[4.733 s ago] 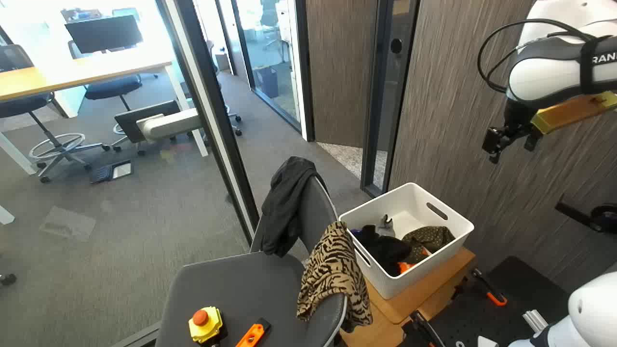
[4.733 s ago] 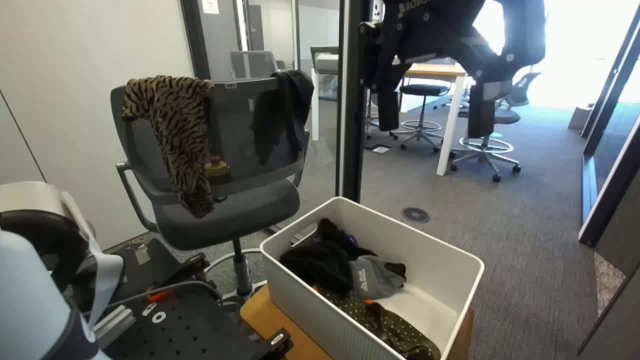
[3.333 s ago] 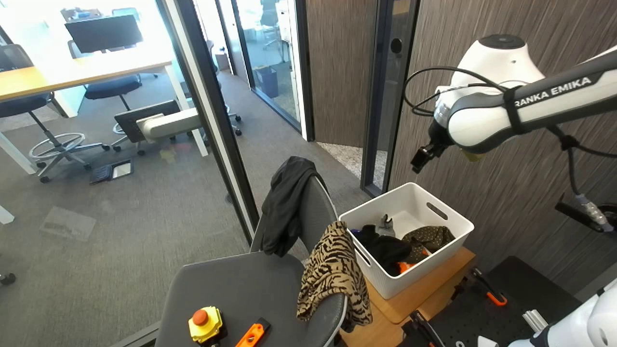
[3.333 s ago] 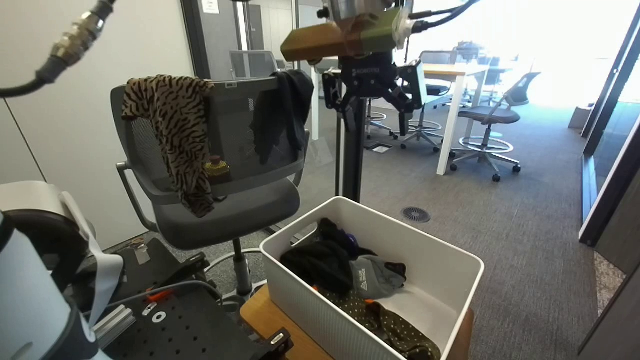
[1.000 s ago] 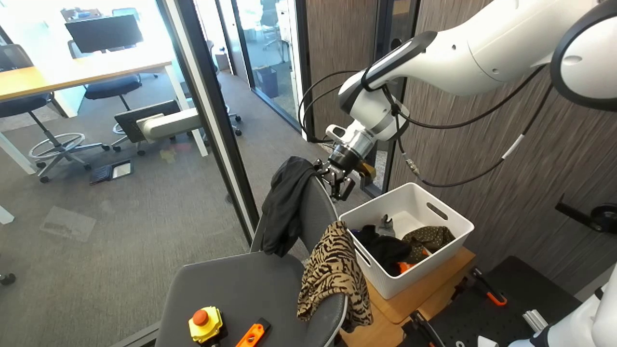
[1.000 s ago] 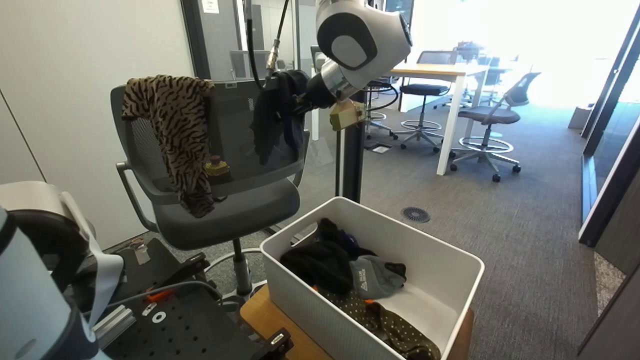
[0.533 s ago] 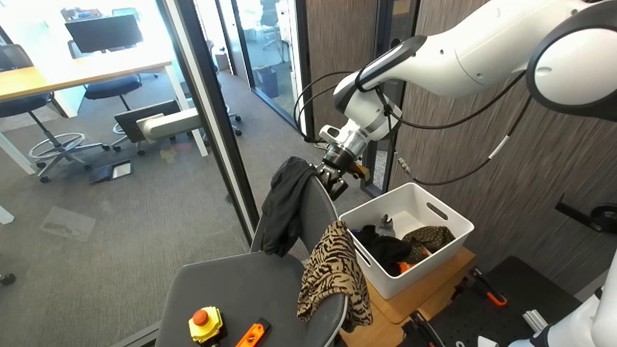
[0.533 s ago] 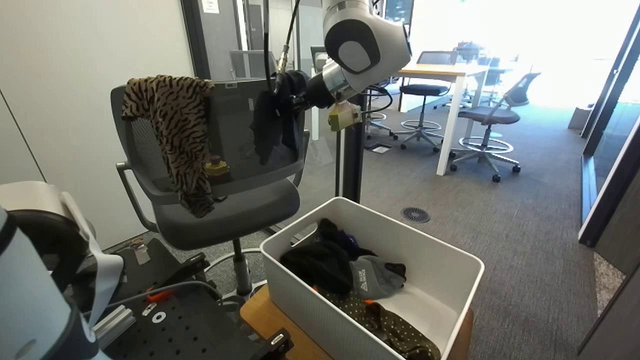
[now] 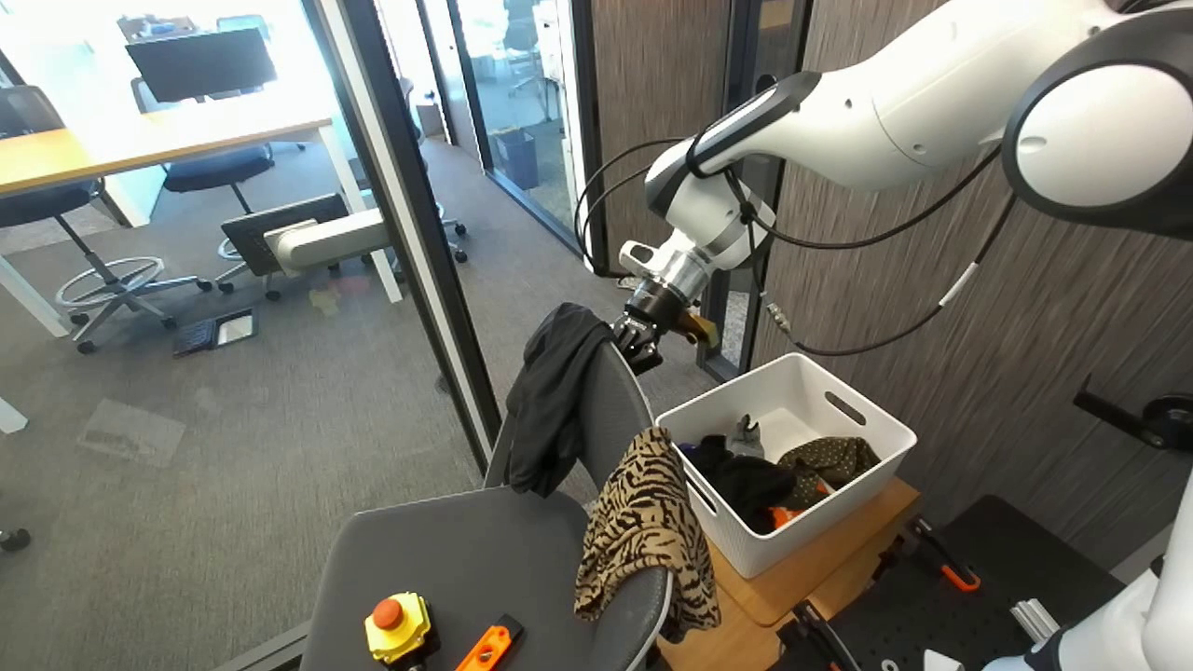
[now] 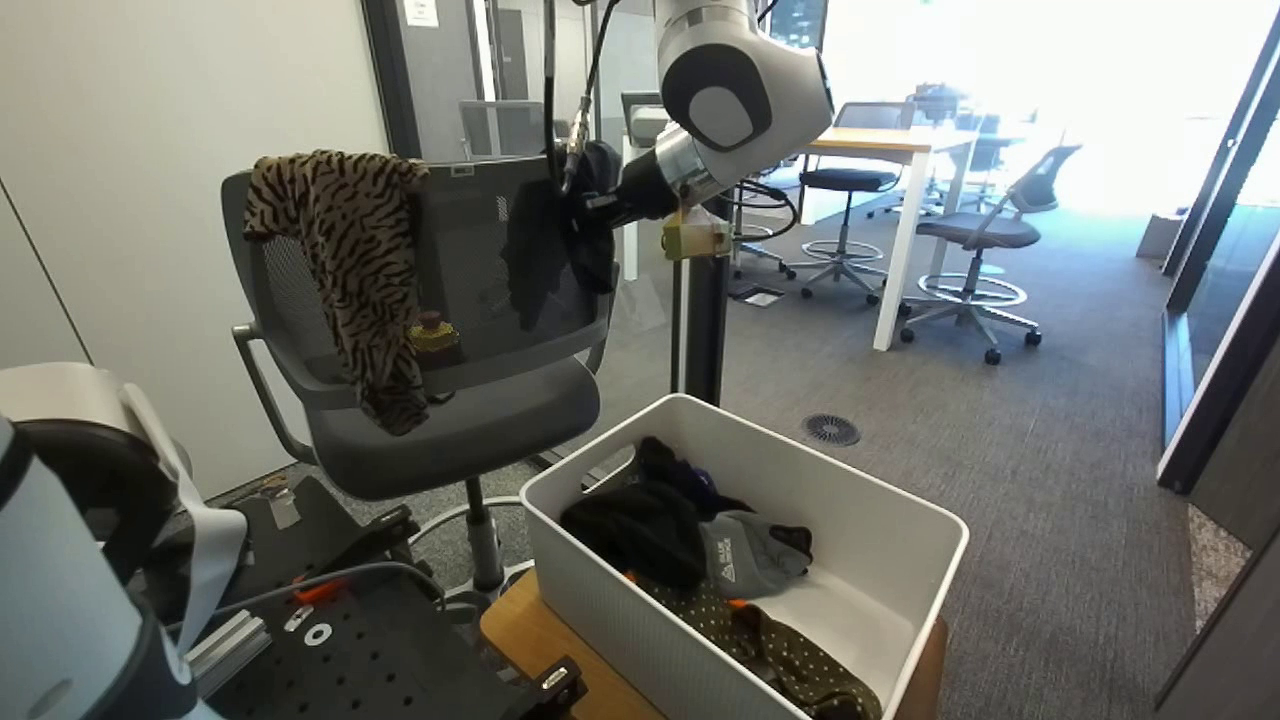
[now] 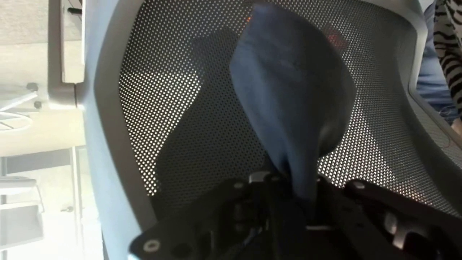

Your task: Move the black cloth from the chair head rest to the box

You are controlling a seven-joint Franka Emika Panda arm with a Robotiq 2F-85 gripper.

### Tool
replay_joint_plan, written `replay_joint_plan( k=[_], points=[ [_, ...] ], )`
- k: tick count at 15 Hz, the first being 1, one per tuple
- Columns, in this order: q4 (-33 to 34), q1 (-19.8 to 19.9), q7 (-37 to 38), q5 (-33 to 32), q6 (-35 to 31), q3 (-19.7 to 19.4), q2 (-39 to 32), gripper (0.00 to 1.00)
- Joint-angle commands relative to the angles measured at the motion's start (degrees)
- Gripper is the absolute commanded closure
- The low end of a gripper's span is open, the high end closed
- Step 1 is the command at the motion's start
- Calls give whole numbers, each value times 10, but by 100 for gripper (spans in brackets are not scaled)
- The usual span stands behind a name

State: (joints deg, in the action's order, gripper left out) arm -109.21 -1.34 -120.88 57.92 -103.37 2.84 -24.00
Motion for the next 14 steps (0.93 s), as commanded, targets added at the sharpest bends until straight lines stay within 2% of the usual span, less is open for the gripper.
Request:
replay_joint_plan(
  k=[1,6,14],
  points=[
    [16,18,46,-5,36,-1,6,99],
    [-12,42,97,7,78,-12,63,99],
    [-87,74,129,36,89,-57,243,98]
  ],
)
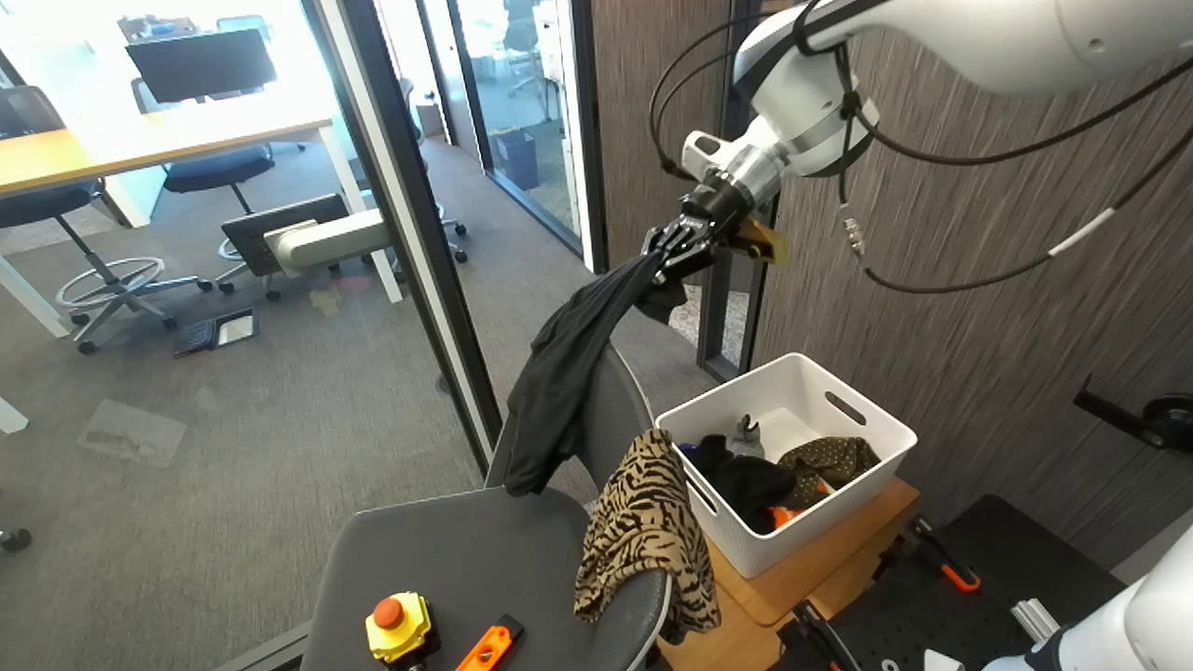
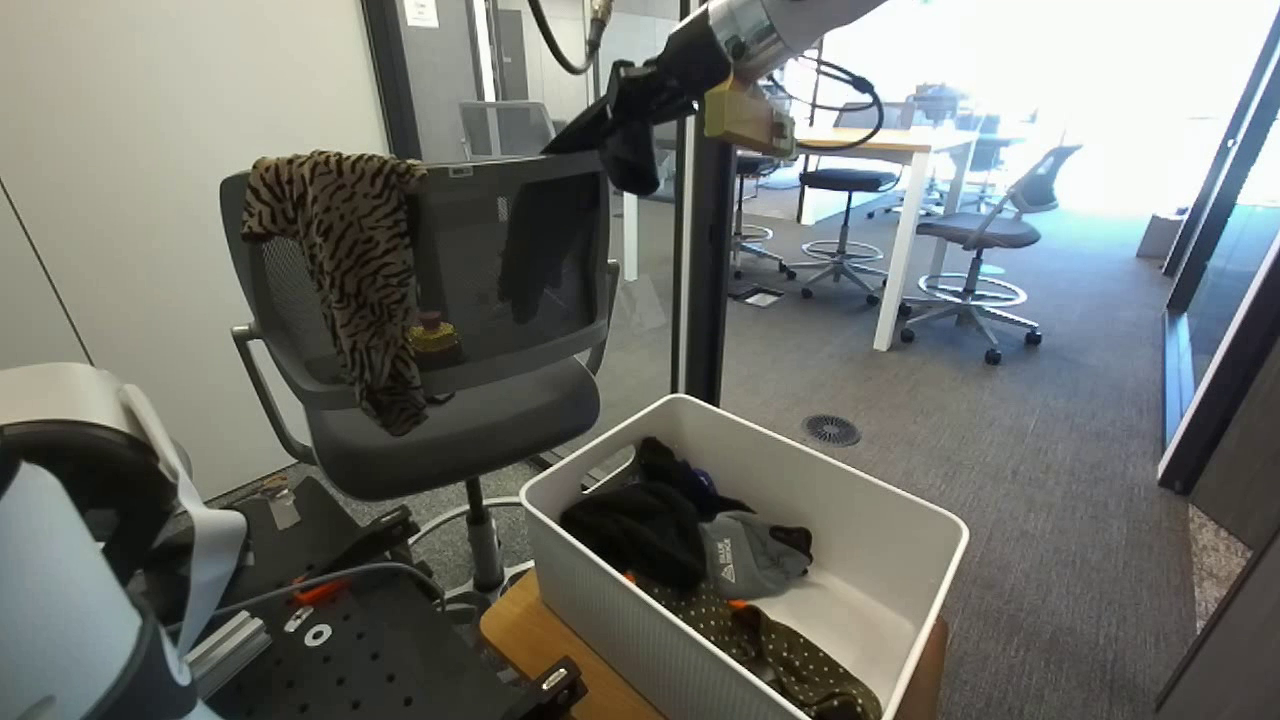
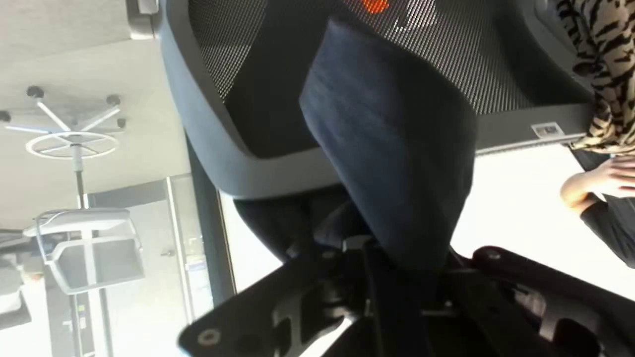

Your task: Move the black cloth from the chair head rest to the box

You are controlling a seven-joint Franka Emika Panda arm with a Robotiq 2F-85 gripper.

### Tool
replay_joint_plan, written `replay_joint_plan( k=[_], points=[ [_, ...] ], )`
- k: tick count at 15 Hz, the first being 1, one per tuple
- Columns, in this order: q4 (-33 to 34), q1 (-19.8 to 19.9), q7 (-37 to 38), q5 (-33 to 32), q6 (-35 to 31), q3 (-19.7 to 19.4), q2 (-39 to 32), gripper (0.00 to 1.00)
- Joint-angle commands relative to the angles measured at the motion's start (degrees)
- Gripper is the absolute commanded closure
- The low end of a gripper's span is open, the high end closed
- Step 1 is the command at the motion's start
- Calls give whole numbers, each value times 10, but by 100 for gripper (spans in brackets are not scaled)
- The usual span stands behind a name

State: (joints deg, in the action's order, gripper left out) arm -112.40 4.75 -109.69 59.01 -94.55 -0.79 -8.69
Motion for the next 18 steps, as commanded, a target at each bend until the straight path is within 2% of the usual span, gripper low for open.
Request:
replay_joint_plan(
  k=[1,5,8,13,18],
  points=[
    [-68,17,23,23,-6,-30,116,98],
    [-124,42,62,5,-27,-73,222,98],
    [-163,64,97,-22,-66,-89,294,98],
    [-218,93,183,-109,-163,-80,393,98],
    [-259,89,298,-233,-255,-68,438,98]
  ],
)
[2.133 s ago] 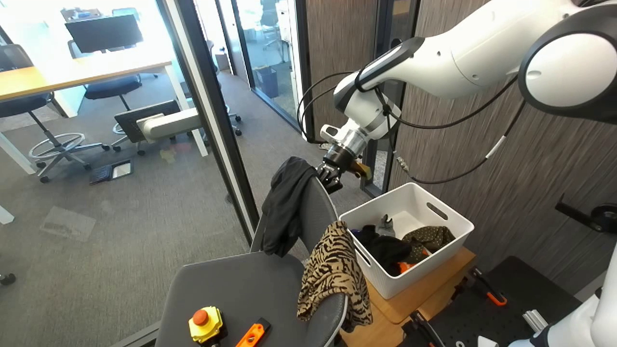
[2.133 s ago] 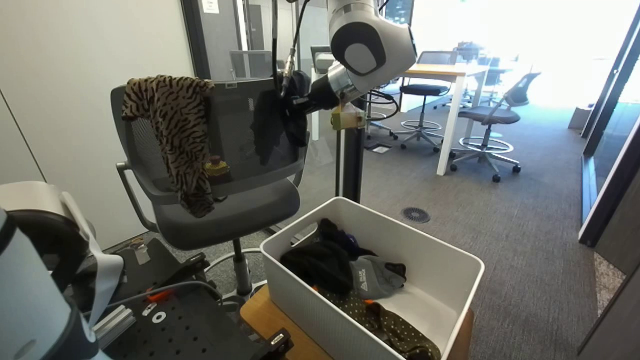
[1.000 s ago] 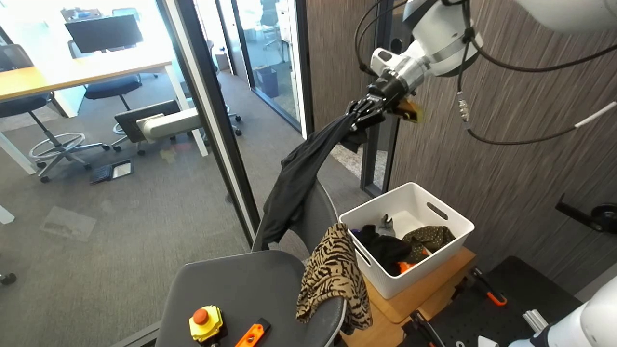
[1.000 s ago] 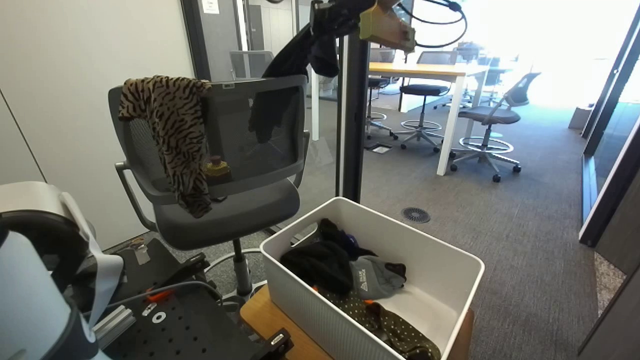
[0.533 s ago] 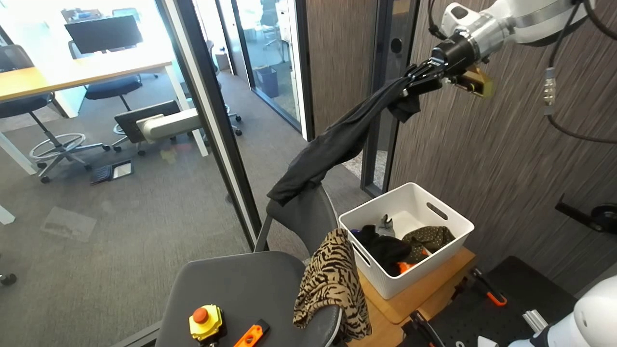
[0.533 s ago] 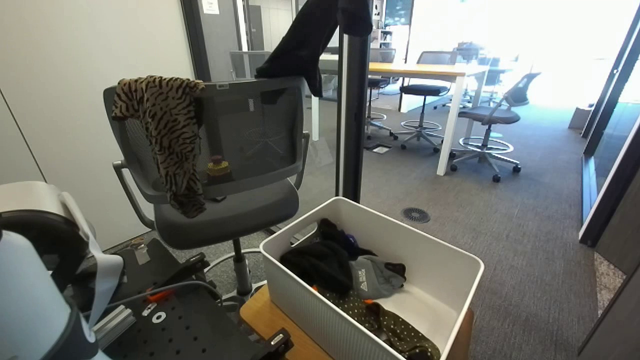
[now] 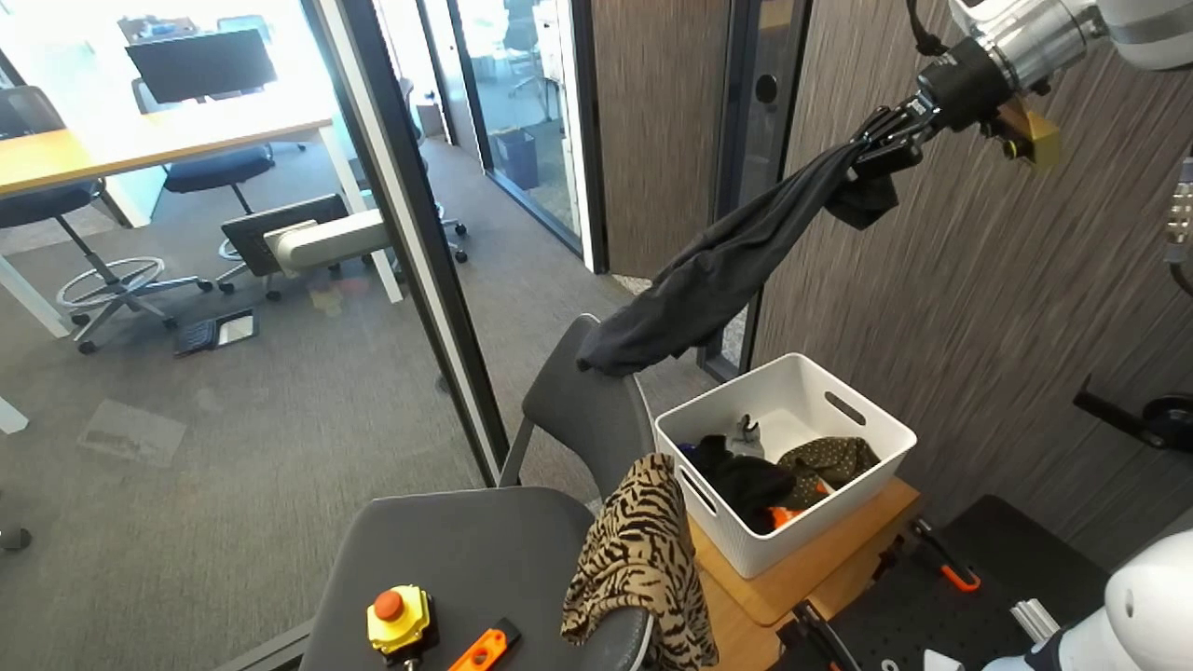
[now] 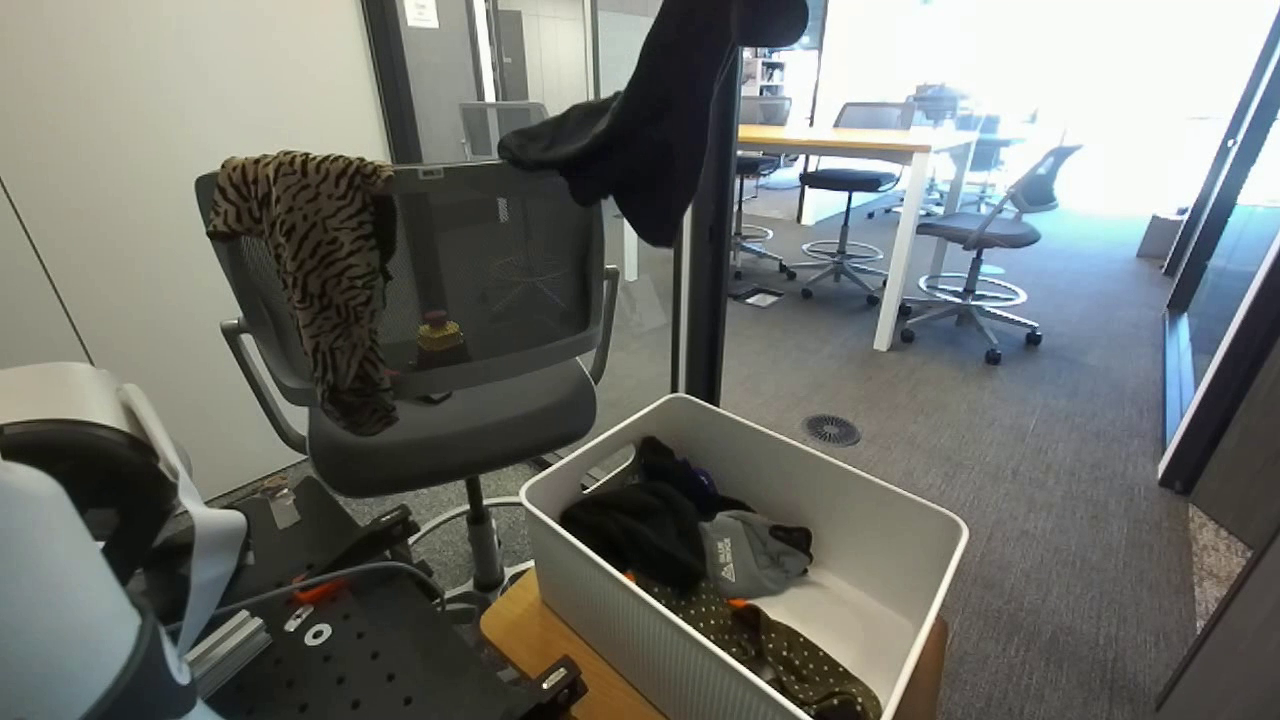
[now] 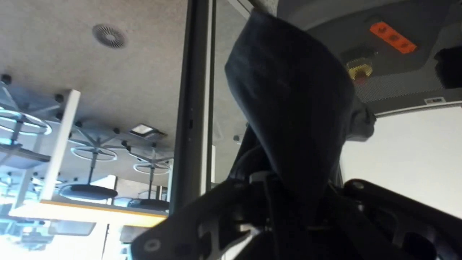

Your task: Move the black cloth from the chair head rest to the box

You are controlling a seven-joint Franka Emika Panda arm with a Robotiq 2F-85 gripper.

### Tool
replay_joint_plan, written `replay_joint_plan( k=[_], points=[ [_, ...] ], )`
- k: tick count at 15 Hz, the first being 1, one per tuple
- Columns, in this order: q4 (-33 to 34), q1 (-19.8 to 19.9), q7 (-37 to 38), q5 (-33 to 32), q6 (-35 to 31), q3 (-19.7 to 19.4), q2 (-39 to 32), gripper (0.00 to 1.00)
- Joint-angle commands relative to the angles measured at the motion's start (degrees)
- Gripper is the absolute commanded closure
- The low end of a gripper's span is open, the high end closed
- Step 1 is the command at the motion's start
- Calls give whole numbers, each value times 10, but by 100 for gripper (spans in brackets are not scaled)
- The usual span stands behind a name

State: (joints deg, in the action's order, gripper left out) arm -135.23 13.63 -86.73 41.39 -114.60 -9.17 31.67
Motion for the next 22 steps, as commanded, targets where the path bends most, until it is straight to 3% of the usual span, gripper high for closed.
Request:
replay_joint_plan(
  k=[1,4,9,14,18,22],
  points=[
    [-40,-2,97,-84,-75,19,36,98],
    [-64,-13,189,-180,-130,30,16,98],
    [-102,-42,341,-295,-218,39,-81,99],
    [-94,-82,417,-314,-243,26,-209,98],
    [-72,-86,531,-361,-291,43,-309,98],
    [-20,-90,608,-405,-295,47,-402,99]
  ],
)
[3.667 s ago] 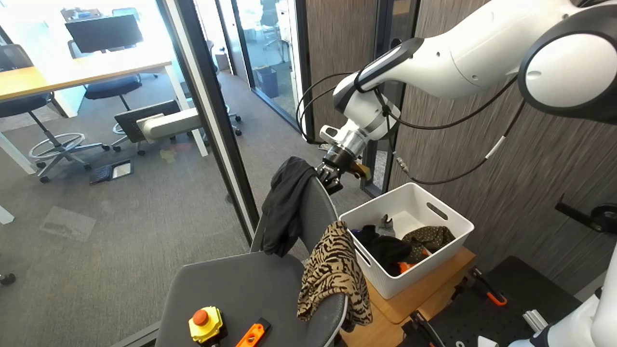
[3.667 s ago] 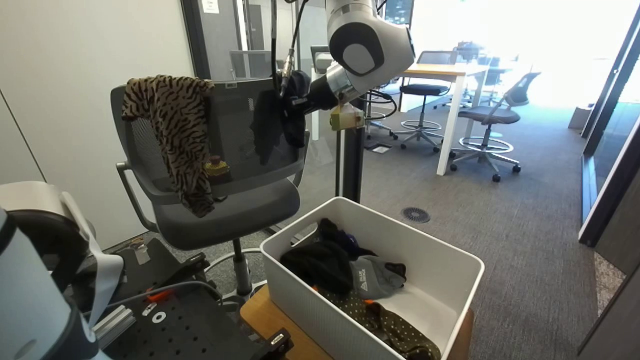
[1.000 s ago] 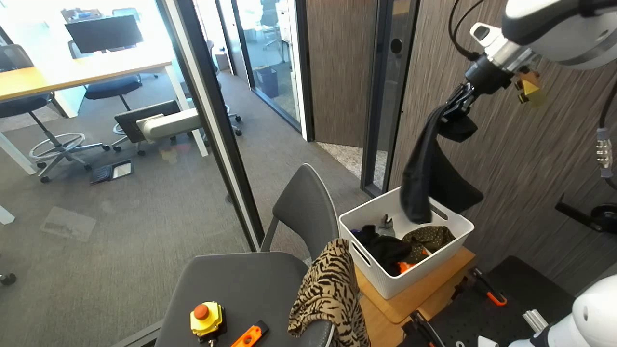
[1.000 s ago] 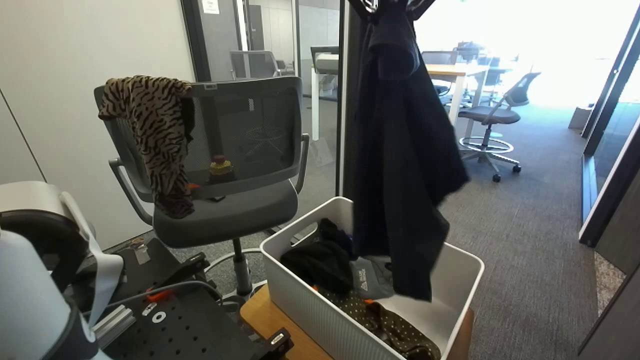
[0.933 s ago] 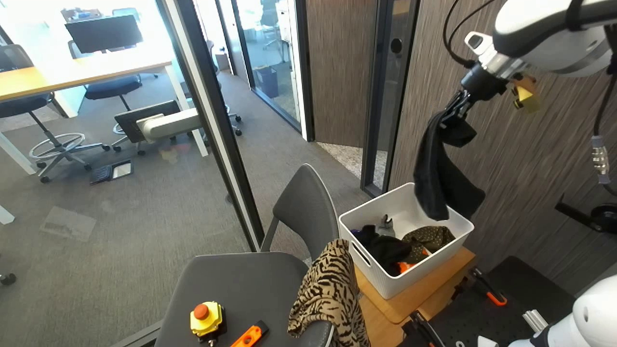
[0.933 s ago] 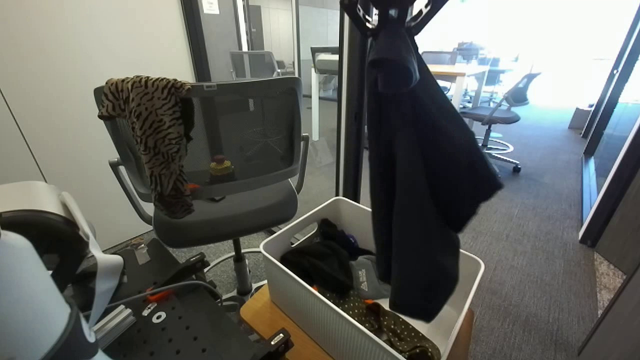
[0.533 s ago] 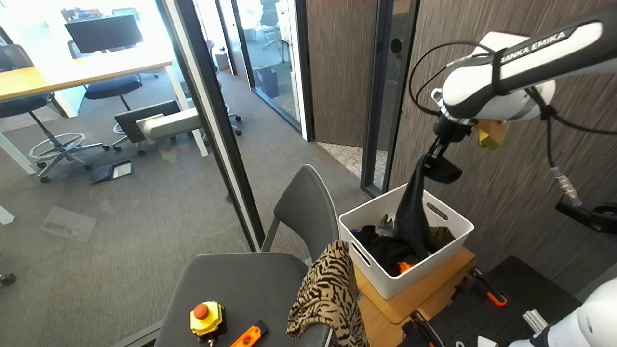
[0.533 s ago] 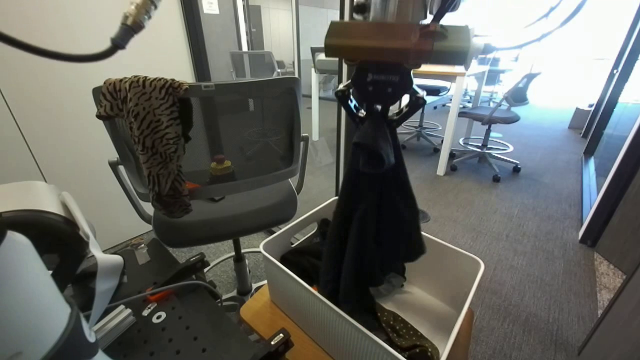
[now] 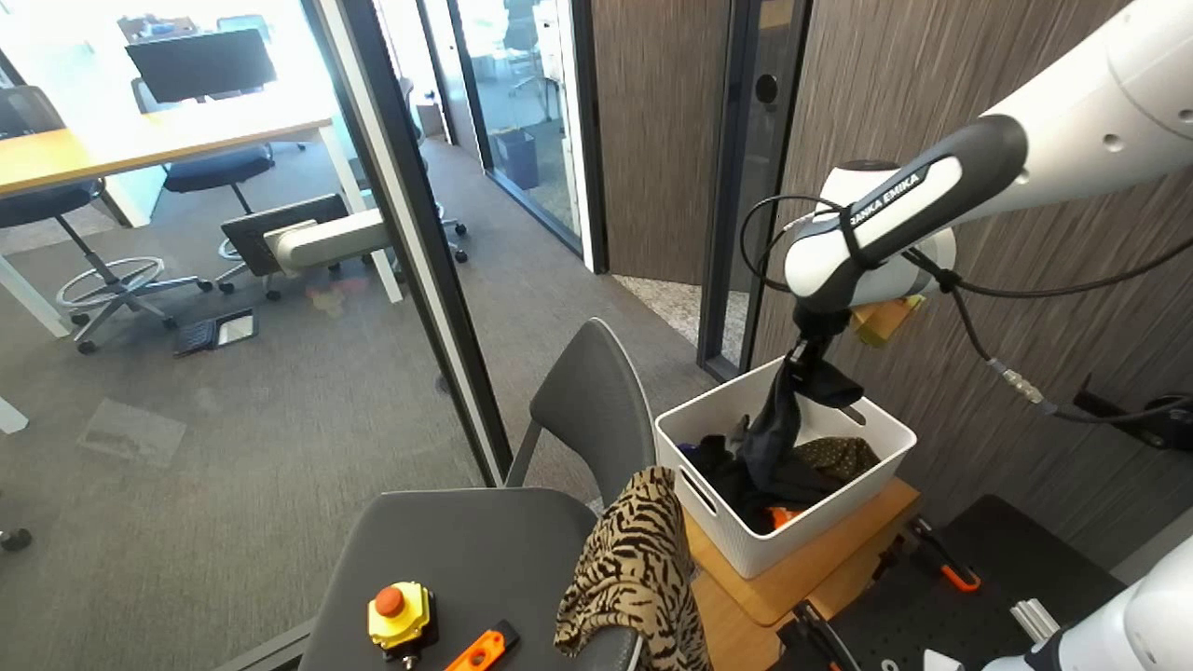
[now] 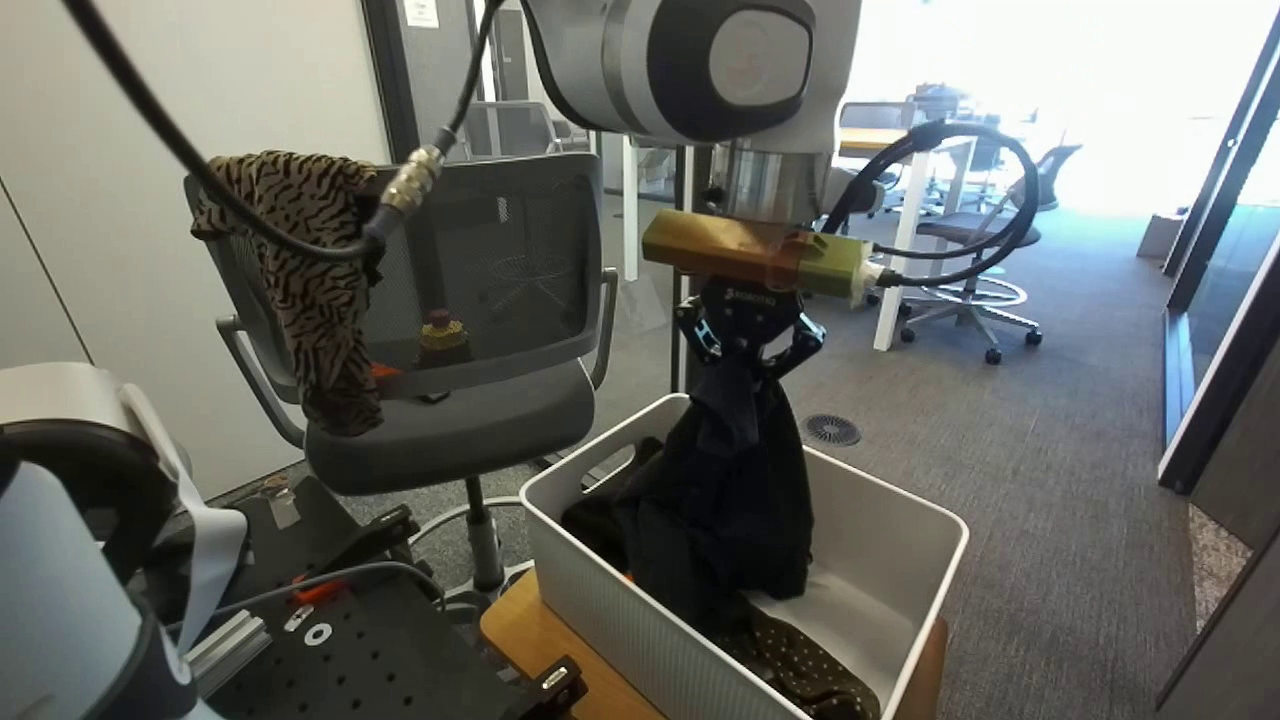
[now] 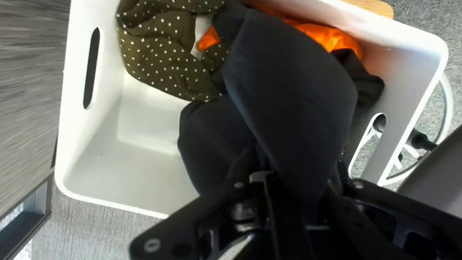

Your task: Move the black cloth from the chair head rest to the box

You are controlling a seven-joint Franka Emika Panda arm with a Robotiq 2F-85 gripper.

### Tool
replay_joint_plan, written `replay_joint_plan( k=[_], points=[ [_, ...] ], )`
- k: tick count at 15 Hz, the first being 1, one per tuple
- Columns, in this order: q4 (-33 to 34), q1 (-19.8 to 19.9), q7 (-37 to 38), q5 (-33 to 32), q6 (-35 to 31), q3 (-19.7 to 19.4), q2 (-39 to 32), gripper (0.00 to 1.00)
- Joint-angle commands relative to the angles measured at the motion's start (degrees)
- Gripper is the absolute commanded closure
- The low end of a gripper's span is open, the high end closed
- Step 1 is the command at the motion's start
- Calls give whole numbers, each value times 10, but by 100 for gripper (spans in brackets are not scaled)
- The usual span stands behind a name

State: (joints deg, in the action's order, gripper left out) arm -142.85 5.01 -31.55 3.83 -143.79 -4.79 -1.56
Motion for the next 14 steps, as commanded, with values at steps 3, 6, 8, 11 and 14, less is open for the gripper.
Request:
replay_joint_plan(
  k=[3,6,8,11,14],
  points=[
    [103,0,87,-49,7,6,-132,98],
    [143,3,100,-51,19,12,-182,98],
    [164,7,101,-47,26,17,-206,99],
    [191,12,103,-45,34,22,-231,99],
    [210,15,106,-46,41,24,-246,99]
  ],
)
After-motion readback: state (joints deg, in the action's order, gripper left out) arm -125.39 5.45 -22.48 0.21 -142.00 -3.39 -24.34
